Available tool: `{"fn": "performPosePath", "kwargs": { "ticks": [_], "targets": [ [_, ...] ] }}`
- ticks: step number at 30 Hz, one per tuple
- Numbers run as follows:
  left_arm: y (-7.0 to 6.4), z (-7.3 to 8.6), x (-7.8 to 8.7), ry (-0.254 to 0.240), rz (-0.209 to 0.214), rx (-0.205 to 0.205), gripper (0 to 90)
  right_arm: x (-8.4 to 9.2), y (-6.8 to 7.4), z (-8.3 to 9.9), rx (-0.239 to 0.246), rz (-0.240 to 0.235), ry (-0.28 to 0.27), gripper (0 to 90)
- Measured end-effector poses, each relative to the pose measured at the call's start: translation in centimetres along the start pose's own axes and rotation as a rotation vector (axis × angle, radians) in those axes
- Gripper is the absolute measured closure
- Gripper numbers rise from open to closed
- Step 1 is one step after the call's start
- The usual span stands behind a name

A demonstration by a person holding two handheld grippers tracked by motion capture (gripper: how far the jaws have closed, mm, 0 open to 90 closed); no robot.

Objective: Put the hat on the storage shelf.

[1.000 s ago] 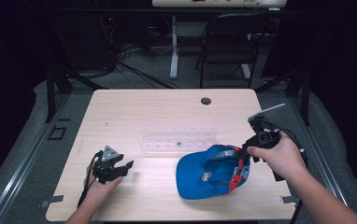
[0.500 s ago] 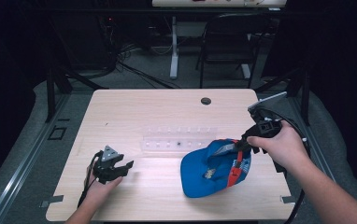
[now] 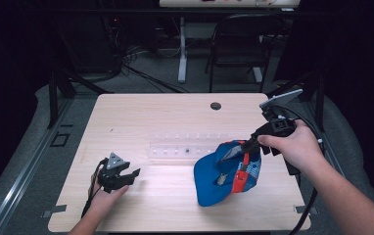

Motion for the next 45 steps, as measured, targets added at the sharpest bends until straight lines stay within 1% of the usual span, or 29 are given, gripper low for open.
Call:
{"fn": "performPosePath", "kwargs": {
  "ticks": [1, 2, 3, 4, 5, 6, 7, 9, 10, 11, 12, 13, 18, 19, 20, 21, 23, 25, 26, 27, 30, 31, 37, 38, 39, 40, 41, 44, 45],
  "targets": [
    [0.0, 0.0, 0.0, 0.0, 0.0, 0.0, 48.1, 0.0, 0.0, 0.0, 0.0, 0.0, 0.0, 77.4],
    [0.0, 0.0, 0.0, 0.0, 0.0, 0.002, 48.1, 0.0, 0.0, 0.0, -0.005, -0.013, -0.001, 77.4],
    [0.0, 0.0, 0.0, 0.001, 0.002, 0.001, 48.1, 0.0, 0.0, 0.0, -0.018, -0.034, -0.008, 77.5],
    [0.0, 0.0, 0.0, 0.002, 0.002, 0.001, 48.1, 0.1, -0.1, 0.0, -0.02, -0.049, -0.006, 77.5],
    [0.0, 0.0, 0.0, -0.006, -0.002, 0.008, 48.1, 0.1, -0.3, 0.0, -0.02, -0.077, -0.002, 77.5],
    [0.0, 0.0, 0.0, -0.006, -0.002, 0.008, 48.2, 0.1, -0.3, 0.0, -0.02, -0.077, -0.002, 77.5],
    [0.1, 0.0, 0.0, -0.004, -0.002, -0.003, 48.2, 0.1, -0.4, 0.0, -0.017, -0.083, 0.004, 77.5],
    [0.0, 0.0, 0.0, 0.001, 0.002, 0.005, 48.2, 0.1, -0.3, 0.0, -0.039, -0.121, -0.001, 77.5],
    [0.0, 0.0, 0.0, 0.001, 0.002, 0.005, 48.2, 0.1, -0.3, 0.0, -0.039, -0.121, -0.001, 77.5],
    [0.0, 0.0, 0.0, 0.002, 0.002, 0.001, 48.2, 0.2, -0.3, 0.0, -0.034, -0.138, 0.006, 77.6],
    [0.0, 0.0, 0.0, 0.001, 0.001, 0.001, 48.2, 0.3, -0.2, 0.0, -0.051, -0.156, -0.004, 77.6],
    [0.0, 0.0, 0.0, 0.001, 0.001, 0.001, 48.2, 0.5, -0.2, 0.0, -0.046, -0.174, -0.003, 77.6],
    [0.0, 0.0, 0.0, 0.002, -0.003, 0.0, 47.9, 0.7, -0.1, -0.1, -0.045, -0.204, -0.009, 77.7],
    [-0.1, 0.0, 0.0, -0.005, -0.005, 0.0, 47.8, 0.8, 0.0, -0.1, -0.063, -0.221, -0.024, 77.6],
    [-0.1, 0.0, 0.0, -0.005, -0.005, 0.0, 47.8, 0.8, 0.0, -0.1, -0.063, -0.221, -0.024, 77.6],
    [-0.1, 0.0, 0.1, -0.001, 0.0, -0.006, 47.7, 1.1, -0.1, -0.2, -0.045, -0.233, -0.024, 77.6],
    [-0.2, 0.0, 0.0, -0.009, -0.001, -0.004, 47.7, 1.4, 0.0, -0.2, -0.045, -0.241, -0.028, 77.7],
    [-0.3, 0.0, 0.0, -0.007, 0.002, -0.009, 47.7, 1.5, 0.0, -0.3, -0.051, -0.254, -0.049, 77.6],
    [-0.3, 0.0, 0.0, -0.007, 0.002, -0.009, 47.7, 1.5, 0.0, -0.3, -0.051, -0.254, -0.049, 77.6],
    [-0.4, -0.1, 0.0, -0.004, 0.006, -0.011, 47.7, 1.7, 0.1, -0.4, -0.049, -0.267, -0.059, 77.6],
    [-0.5, -0.1, 0.0, -0.011, 0.003, -0.012, 47.7, 1.8, 0.2, -0.5, -0.048, -0.28, -0.057, 77.6],
    [-0.4, -0.1, 0.1, -0.011, 0.003, -0.014, 47.6, 1.8, 0.4, -0.6, -0.046, -0.292, -0.076, 77.6],
    [-0.4, -0.1, 0.1, -0.013, 0.002, -0.005, 47.4, 2.0, 0.8, -1.0, -0.041, -0.294, -0.076, 77.6],
    [-0.4, -0.1, 0.1, -0.008, 0.006, -0.006, 47.4, 2.0, 1.0, -1.0, -0.051, -0.3, -0.083, 77.6],
    [-0.4, -0.1, 0.1, -0.008, 0.006, -0.012, 47.4, 2.1, 1.1, -1.1, -0.033, -0.3, -0.083, 77.6],
    [-0.4, -0.1, 0.1, -0.009, 0.007, -0.009, 47.4, 2.1, 1.1, -1.1, -0.033, -0.3, -0.083, 77.6],
    [-0.5, -0.1, 0.1, -0.013, 0.005, -0.014, 47.4, 2.3, 1.3, -1.3, -0.041, -0.306, -0.099, 77.6],
    [-0.6, -0.2, 0.2, -0.013, 0.013, -0.011, 47.5, 2.9, 1.4, -1.4, -0.042, -0.303, -0.097, 77.6],
    [-0.7, -0.2, 0.2, -0.014, 0.019, -0.012, 47.7, 3.0, 1.4, -1.5, -0.044, -0.31, -0.113, 77.6]
  ]
}}
Point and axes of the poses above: each handheld gripper's, and its own axes: x roughly backward along the jaws, z roughly out of its underside, y roughly to its left, the point moved 1 cm from there along -x, roughly forward along the jaws, and after that the axes turned 3 degrees about z, right-handed, at the moved point
